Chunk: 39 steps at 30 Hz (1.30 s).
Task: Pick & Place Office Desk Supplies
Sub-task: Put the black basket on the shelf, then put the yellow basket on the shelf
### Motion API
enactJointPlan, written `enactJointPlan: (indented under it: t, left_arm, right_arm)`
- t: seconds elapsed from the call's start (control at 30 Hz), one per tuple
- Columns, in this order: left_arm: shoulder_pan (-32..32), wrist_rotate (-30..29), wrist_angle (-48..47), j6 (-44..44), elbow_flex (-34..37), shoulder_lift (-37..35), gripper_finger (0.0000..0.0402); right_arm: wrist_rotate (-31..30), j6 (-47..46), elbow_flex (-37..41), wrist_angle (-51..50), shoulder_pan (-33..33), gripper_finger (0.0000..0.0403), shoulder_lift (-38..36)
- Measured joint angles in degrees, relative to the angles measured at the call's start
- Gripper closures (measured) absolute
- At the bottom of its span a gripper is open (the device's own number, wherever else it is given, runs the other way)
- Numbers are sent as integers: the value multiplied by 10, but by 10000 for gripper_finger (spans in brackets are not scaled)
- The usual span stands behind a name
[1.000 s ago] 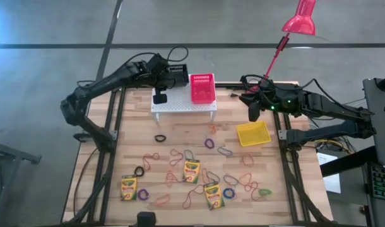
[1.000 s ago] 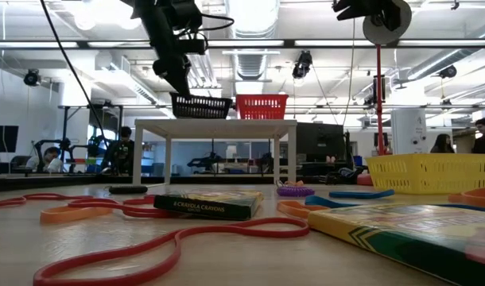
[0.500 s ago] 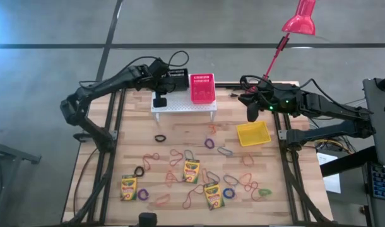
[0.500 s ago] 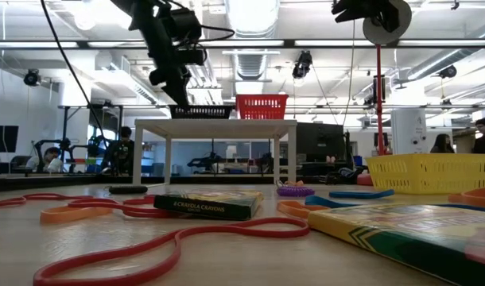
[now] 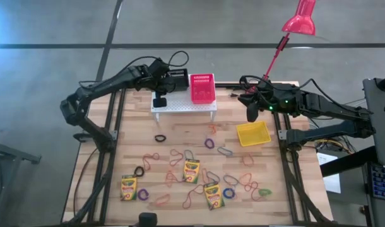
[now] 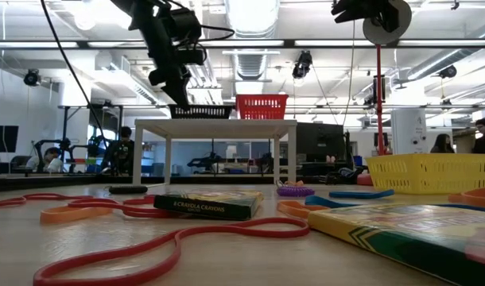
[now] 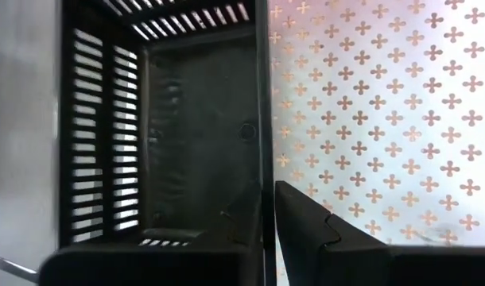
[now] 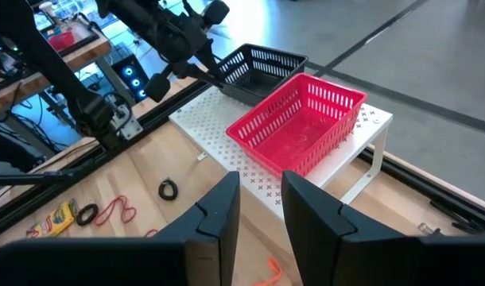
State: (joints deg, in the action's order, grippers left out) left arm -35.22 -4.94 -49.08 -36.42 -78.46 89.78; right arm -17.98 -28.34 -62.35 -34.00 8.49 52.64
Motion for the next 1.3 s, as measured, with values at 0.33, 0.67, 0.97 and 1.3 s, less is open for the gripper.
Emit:
enactJointPlan:
  t: [0.33, 0.67, 0.97, 1.3]
  left_arm:
    - [0, 0, -2, 0, -1, -19, 249]
    - [26, 0, -29, 100, -1, -134, 209]
    - [104, 36, -33, 271, 0, -225, 216]
    - [183, 41, -37, 339, 0, -229, 235]
  right_arm:
    - [39, -20, 3, -15, 0, 260, 0]
    - [196, -88, 7, -236, 0, 207, 80]
    - [254, 198, 19, -390, 0, 207, 200]
    - [259, 314, 122, -364, 0, 228, 228]
